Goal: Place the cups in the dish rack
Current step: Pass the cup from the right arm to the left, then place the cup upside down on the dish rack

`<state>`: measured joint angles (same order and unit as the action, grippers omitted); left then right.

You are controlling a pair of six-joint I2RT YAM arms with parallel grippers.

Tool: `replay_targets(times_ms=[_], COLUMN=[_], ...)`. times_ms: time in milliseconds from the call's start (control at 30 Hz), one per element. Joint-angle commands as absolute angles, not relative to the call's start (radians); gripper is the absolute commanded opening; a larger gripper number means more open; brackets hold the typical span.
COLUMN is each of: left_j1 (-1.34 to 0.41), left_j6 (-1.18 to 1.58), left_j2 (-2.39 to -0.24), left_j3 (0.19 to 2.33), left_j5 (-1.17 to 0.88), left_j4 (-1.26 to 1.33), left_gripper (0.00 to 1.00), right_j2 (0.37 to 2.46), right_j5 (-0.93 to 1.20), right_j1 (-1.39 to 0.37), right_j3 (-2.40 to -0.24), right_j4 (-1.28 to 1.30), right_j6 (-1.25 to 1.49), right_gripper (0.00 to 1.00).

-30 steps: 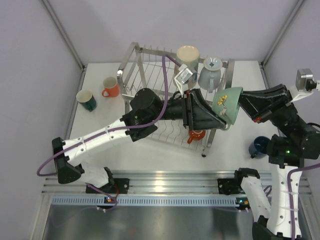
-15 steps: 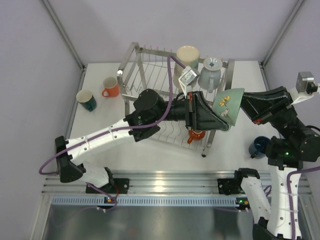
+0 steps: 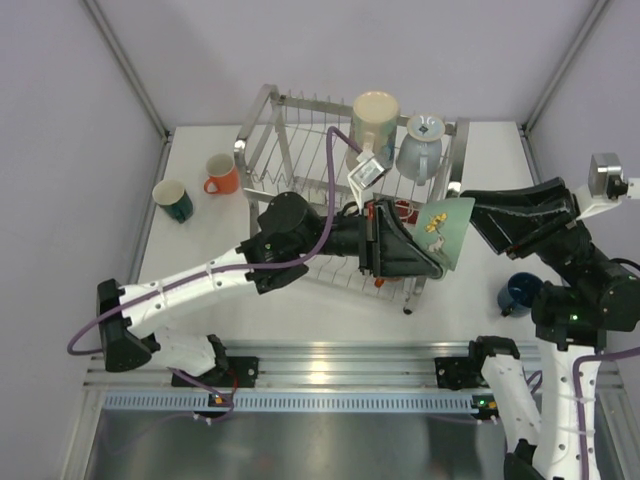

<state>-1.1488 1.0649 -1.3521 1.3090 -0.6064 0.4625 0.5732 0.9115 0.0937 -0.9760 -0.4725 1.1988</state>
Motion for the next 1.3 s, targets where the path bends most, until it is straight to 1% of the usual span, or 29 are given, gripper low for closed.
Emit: replay_targets(times_ms=[0,33,67,100,133,200,233,300,333,500,533,700,867,967,1200,1267], left_j1=[-1.163,-1.163,-1.163,-1.163,-1.163,-1.169,-1.170,-1.183,-1.186,-1.206,-1.206,-1.206,-1.206,-1.206,-1.206,-1.204], left_j6=[1.009,1.000,0.999,0.985,0.977,0.950,0.912,0.856,0.804,0.720,0.703,0.675,0.683,0.689,0.752,0.758], left_j2=[-1.279,-1.273,-1.258,-1.250,-1.237,-1.192,-1.177,-1.134,-1.121,-1.028,-1.000,-0.945,-0.914,-0.920,-0.957,-0.980], left_j3=[1.298,1.289,1.267,1.255,1.241,1.198,1.178,1.170,1.163,1.105,1.083,1.005,0.911,0.873,0.790,0.785], left_j5=[-0.658,-0.666,-0.679,-0.686,-0.686,-0.675,-0.664,-0.626,-0.606,-0.505,-0.473,-0.335,-0.195,-0.114,-0.011,0.063], left_j4=[0.462,0.450,0.437,0.411,0.399,0.355,0.286,0.198,0.105,-0.070,-0.092,-0.244,-0.299,-0.337,-0.345,-0.371], left_gripper=[0.00,0.00,0.00,0.00,0.00,0.00,0.00,0.00,0.00,0.00,0.00,0.00,0.00,0.00,0.00,0.00], right_j2=[0.568,0.565,0.565,0.561,0.561,0.557,0.557,0.557,0.557,0.557,0.558,0.563,0.555,0.554,0.565,0.563], right_j5=[0.894,0.896,0.902,0.907,0.908,0.913,0.913,0.916,0.914,0.893,0.884,0.802,0.781,0.775,0.733,0.726], right_j1=[0.086,0.086,0.084,0.086,0.086,0.084,0.086,0.086,0.086,0.086,0.086,0.086,0.084,0.086,0.086,0.086], right_j3=[-1.000,-1.000,-1.005,-1.015,-1.025,-1.045,-1.064,-1.083,-1.098,-1.144,-1.172,-1.262,-1.270,-1.281,-1.362,-1.364], right_j4=[-0.446,-0.434,-0.422,-0.408,-0.366,-0.312,-0.289,-0.239,-0.226,-0.114,-0.086,0.089,0.129,0.150,0.267,0.268], right_j6=[1.154,1.151,1.137,1.125,1.111,1.062,1.046,1.016,1.008,0.944,0.927,0.821,0.795,0.772,0.669,0.663], right_gripper=[0.36,0.39,0.45,0.48,0.54,0.60,0.66,0.72,0.80,0.98,0.99,0.99,0.99,0.99,0.99,0.99])
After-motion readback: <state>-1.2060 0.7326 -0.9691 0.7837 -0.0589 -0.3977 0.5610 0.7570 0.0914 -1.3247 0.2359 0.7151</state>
